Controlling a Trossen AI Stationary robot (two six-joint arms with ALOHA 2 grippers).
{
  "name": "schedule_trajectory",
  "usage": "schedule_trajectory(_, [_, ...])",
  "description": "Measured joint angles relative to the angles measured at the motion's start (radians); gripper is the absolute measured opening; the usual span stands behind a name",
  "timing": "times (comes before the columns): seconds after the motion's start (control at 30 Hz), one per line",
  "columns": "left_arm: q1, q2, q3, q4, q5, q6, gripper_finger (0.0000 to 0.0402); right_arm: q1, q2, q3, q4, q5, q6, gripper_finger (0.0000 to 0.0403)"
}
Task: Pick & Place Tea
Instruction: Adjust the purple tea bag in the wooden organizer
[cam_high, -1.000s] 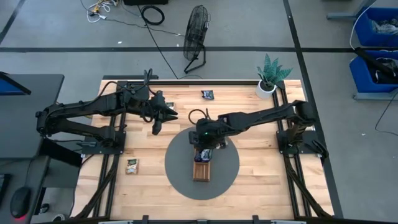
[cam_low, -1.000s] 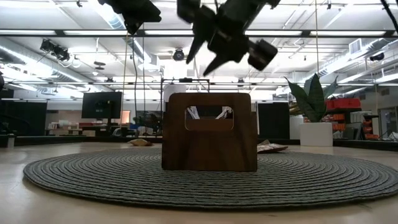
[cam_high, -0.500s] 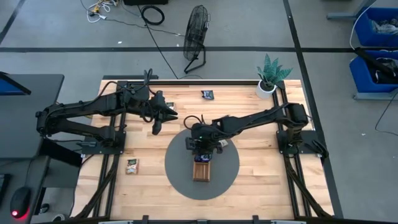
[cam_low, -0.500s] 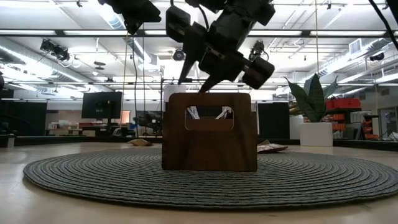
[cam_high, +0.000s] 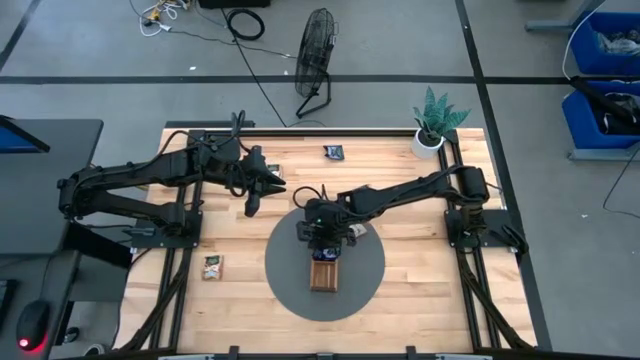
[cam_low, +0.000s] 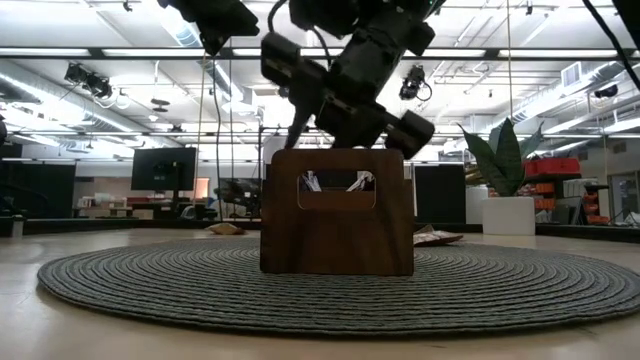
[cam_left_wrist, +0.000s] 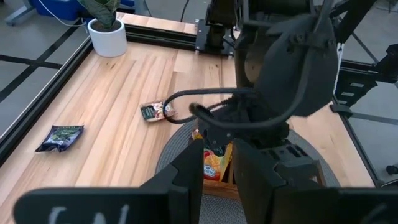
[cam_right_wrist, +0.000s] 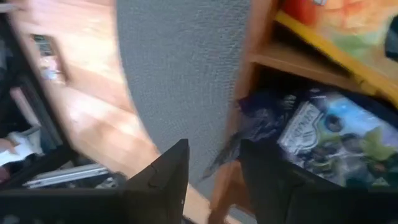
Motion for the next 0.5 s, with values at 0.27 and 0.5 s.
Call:
schedule_trajectory(0.27, [0.0,0.0,0.0,-0.005,0.0,0.0,0.0089,0.0,0.002,-0.001,-0.023,0.001,-0.009,0.0058])
schedule_trajectory(0.5, [0.0,0.0,0.0,-0.006,0.0,0.019,0.0089,0.0,-0.002,0.022,-0.041,0.016,-0.028,0.0012])
